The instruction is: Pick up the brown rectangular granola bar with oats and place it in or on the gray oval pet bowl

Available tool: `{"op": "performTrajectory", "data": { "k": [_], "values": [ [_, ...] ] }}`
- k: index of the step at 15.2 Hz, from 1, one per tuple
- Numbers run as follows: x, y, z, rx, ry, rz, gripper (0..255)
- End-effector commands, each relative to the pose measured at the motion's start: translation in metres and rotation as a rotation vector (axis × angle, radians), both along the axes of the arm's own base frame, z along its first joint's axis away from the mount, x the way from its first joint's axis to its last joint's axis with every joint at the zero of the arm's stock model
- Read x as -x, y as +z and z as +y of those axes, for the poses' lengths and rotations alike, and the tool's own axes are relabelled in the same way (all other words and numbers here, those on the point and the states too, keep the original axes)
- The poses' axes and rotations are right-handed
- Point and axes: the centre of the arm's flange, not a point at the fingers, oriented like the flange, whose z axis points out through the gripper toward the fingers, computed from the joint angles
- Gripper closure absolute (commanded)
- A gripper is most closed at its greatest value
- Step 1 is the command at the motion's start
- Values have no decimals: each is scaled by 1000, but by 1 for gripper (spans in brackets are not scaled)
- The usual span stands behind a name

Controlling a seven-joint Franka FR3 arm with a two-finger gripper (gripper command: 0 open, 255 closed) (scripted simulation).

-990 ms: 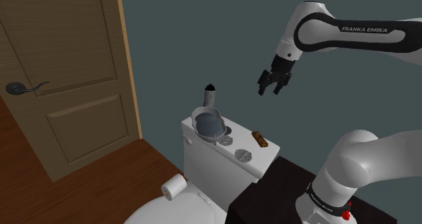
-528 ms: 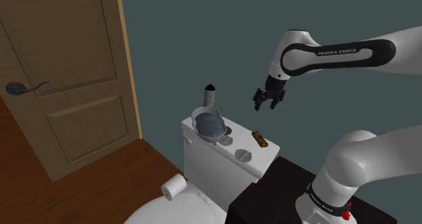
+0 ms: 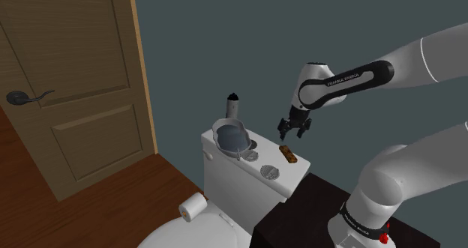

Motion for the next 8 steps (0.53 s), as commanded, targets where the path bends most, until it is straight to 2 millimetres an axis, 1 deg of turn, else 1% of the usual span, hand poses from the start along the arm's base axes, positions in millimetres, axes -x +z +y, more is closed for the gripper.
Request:
{"op": "performTrajectory", "data": {
  "k": [1,3,8],
  "values": [
    [-2,-24,-5,5,-20,15,0],
    [-3,-49,-12,9,-40,31,0],
    [-3,-74,-13,10,-43,33,0]
  ]
}}
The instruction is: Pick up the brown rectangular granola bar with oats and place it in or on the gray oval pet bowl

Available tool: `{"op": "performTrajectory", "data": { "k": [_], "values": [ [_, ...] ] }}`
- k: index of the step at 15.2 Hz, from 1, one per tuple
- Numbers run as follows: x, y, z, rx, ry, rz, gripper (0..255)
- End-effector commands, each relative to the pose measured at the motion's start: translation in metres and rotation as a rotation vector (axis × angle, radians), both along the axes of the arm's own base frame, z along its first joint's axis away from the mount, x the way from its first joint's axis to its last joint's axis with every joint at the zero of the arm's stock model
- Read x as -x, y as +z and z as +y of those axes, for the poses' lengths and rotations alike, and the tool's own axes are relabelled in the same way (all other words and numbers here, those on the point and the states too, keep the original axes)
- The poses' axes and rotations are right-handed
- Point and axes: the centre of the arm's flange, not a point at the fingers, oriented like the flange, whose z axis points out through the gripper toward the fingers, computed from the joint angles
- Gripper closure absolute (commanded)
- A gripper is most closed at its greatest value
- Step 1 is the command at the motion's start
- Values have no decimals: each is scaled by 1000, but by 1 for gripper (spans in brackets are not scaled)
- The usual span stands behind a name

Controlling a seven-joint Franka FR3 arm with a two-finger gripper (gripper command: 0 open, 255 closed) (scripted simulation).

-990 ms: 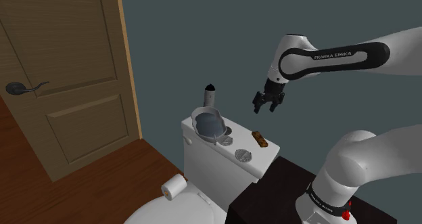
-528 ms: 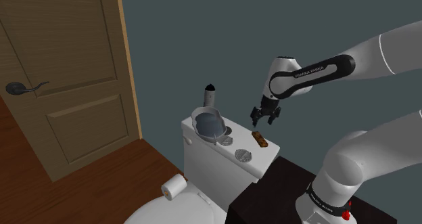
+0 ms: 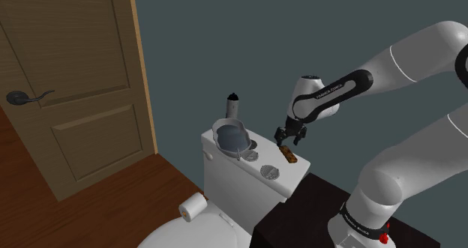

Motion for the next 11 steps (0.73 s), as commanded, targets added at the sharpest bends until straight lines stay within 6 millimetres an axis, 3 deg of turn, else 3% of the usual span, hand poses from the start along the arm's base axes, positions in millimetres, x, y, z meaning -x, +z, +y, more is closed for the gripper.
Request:
{"op": "performTrajectory", "data": {
  "k": [1,3,11],
  "values": [
    [6,-26,-8,-16,-25,42,0],
    [6,-40,-8,-16,-25,42,0],
    [6,-40,-8,-16,-25,42,0]
  ]
}}
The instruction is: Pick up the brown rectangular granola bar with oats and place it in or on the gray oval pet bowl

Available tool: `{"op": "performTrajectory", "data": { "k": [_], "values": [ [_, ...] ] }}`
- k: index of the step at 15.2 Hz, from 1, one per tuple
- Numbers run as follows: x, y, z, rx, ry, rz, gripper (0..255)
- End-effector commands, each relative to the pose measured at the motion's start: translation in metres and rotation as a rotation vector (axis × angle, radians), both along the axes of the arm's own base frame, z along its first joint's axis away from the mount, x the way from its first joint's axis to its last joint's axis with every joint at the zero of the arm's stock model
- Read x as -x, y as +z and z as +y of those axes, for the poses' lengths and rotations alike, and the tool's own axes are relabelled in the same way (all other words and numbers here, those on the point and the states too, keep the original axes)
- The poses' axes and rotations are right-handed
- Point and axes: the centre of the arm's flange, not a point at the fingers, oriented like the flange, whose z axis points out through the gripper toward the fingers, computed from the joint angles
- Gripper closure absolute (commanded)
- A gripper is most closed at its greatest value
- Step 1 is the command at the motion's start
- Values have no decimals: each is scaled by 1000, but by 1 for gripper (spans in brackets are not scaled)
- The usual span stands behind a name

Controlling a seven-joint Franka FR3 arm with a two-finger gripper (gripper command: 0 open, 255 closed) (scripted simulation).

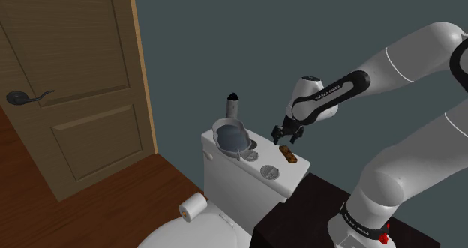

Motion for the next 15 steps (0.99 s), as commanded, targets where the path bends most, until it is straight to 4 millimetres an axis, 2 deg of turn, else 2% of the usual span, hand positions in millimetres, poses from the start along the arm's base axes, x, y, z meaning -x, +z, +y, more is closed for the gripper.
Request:
{"op": "performTrajectory", "data": {
  "k": [1,2,3,4,5,7,9,10,11,14,15],
  "values": [
    [8,-36,-11,-20,26,112,255],
    [1,-40,-18,-19,27,112,255],
    [8,-40,-17,-20,27,112,255],
    [10,-41,-18,-20,27,113,255],
    [5,-39,-13,-19,26,113,255],
    [14,-39,-12,-20,27,113,255],
    [21,-34,-13,-21,28,113,255],
    [4,-17,0,15,64,24,255],
    [4,-17,0,15,64,24,0],
    [16,2,-1,11,-21,122,0],
    [16,-4,-1,11,-21,122,0]
  ]
}}
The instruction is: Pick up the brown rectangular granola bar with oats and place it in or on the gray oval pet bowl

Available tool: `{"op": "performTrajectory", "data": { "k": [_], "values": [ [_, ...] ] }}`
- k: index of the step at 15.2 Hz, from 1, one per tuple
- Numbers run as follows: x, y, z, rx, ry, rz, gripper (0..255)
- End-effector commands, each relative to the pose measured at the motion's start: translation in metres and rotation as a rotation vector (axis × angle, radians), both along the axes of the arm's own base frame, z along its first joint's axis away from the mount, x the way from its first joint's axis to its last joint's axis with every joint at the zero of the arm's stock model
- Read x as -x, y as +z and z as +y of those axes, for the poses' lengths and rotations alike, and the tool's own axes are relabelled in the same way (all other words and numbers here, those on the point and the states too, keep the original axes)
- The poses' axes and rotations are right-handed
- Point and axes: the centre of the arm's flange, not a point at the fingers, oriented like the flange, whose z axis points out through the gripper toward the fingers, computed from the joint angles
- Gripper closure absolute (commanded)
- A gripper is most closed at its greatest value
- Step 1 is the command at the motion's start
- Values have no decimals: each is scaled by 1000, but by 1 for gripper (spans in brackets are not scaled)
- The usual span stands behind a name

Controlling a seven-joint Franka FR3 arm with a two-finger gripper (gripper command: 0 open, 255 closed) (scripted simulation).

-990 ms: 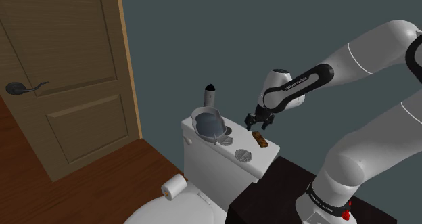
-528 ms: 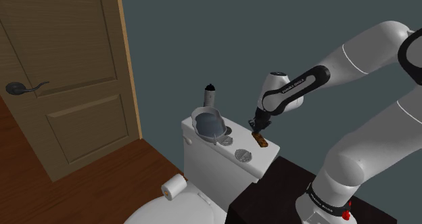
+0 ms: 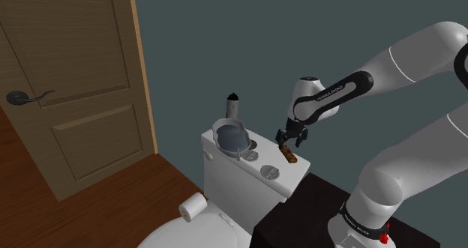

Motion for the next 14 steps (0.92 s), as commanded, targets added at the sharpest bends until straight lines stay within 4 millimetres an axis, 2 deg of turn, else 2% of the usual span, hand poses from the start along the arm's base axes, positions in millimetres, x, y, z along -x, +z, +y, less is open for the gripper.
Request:
{"op": "performTrajectory", "data": {
  "k": [1,7,14],
  "values": [
    [3,-5,-1,0,-13,15,0],
    [4,-35,-1,0,-13,15,0],
    [4,-35,-1,0,-13,15,0]
  ]
}}
